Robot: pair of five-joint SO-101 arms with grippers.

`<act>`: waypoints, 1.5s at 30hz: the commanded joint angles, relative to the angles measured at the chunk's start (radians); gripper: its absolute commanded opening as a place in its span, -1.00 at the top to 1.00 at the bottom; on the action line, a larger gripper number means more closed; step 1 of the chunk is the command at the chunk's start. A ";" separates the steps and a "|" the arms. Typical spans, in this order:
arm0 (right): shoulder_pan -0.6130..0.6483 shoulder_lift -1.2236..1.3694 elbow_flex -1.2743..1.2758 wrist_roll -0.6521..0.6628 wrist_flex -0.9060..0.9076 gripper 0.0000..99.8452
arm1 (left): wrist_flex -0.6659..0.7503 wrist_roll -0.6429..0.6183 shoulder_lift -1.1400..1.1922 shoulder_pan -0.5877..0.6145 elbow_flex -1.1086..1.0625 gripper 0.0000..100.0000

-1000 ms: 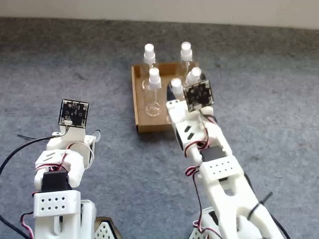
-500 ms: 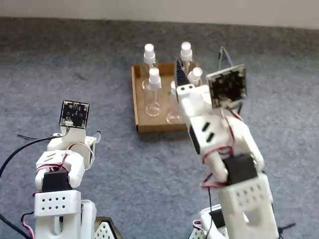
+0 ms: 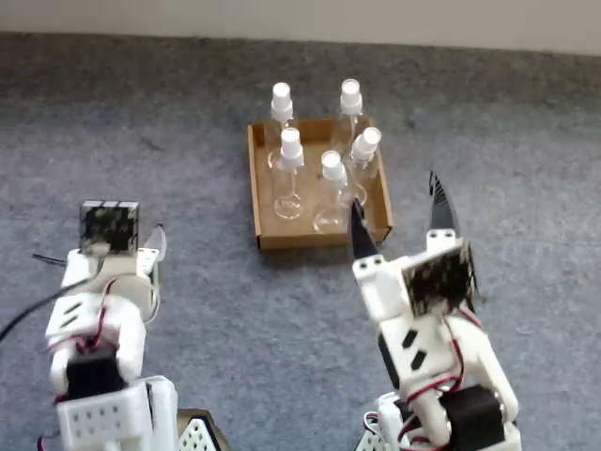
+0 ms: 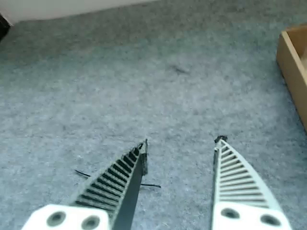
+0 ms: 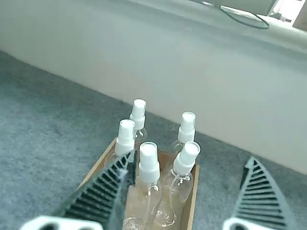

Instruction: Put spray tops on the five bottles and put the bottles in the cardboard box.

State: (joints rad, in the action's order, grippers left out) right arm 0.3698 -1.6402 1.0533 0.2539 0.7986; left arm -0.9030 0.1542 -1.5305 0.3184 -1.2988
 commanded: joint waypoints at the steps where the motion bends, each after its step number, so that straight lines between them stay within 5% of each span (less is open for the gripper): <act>1: -0.002 -0.148 0.090 0.026 0.007 0.44 | -0.132 -0.008 -0.292 0.025 0.013 0.58; 13: -0.097 -0.200 0.255 0.026 0.357 0.79 | -0.173 -0.006 -0.255 0.064 -0.156 0.57; 20: -0.232 -0.200 0.493 0.028 0.300 0.80 | -0.029 -0.003 -0.245 0.064 -0.404 0.59; 24: -0.285 -0.200 0.628 0.028 0.223 0.80 | -0.051 0.005 -0.255 0.062 -0.398 0.98; 35: -0.407 -0.200 0.771 0.028 0.283 0.80 | -0.442 0.249 -0.254 0.061 -0.398 0.81; 39: -0.418 -0.200 0.771 0.026 0.464 0.80 | -0.446 0.255 -0.254 0.061 -0.398 0.81; 45: -0.498 -0.194 0.771 0.028 0.456 1.00 | -0.446 0.255 -0.254 0.061 -0.398 0.81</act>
State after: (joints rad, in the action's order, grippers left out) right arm -0.1105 -1.8336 1.6671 0.2754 1.2482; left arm -1.3326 0.3997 -1.7914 0.3751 -1.6763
